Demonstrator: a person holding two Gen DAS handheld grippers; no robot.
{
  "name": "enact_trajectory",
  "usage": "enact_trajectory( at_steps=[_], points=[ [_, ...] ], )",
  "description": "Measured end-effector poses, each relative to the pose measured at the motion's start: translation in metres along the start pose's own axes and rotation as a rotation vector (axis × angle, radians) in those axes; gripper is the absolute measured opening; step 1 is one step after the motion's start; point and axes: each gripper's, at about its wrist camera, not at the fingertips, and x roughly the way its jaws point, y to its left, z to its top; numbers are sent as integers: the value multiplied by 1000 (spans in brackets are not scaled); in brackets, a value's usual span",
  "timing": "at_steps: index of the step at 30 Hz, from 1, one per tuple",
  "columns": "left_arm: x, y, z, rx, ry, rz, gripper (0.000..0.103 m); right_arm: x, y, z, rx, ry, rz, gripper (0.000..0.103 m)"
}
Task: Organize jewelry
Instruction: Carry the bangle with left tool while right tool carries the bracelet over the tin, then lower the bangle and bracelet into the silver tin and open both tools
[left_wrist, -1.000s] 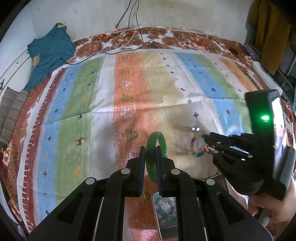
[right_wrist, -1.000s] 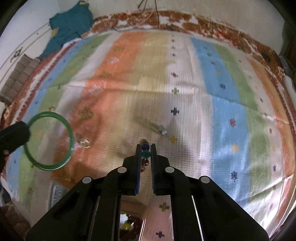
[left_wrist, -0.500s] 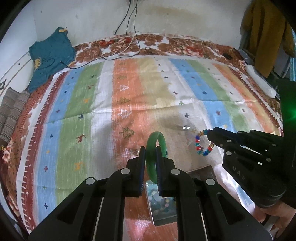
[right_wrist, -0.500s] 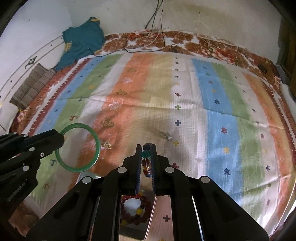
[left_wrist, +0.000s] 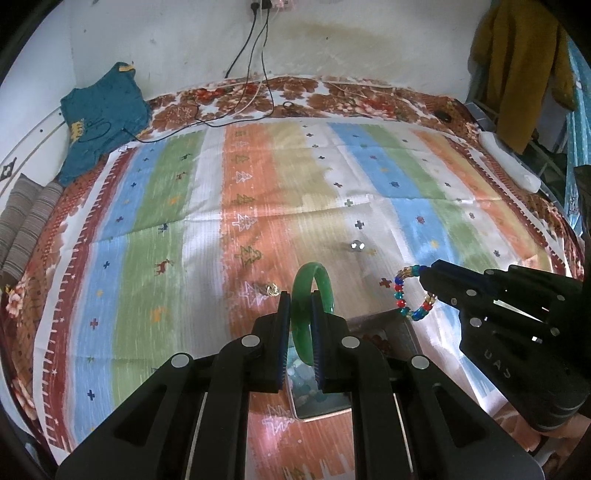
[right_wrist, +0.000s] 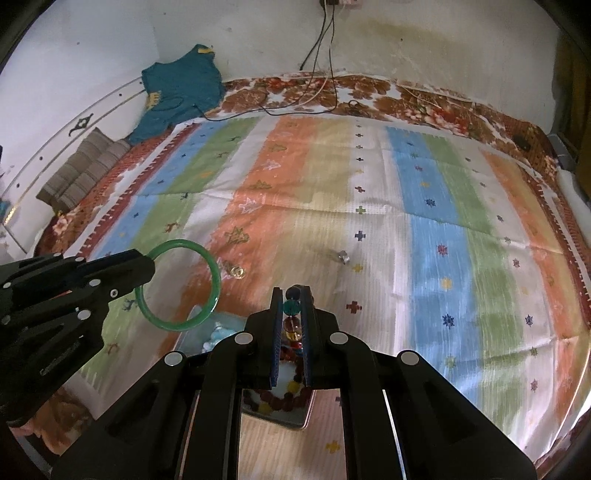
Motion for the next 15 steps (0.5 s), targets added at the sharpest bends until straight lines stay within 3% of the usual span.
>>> enact_trajectory(
  at_steps=[9,15],
  points=[
    [-7,-6,-12,15,-2,-5,10,-9,6,-17,-23,9,6,10],
    [1,-6,-18,-5,55,-24,13,-4,3,-23,-10,51,-7,11]
  ],
)
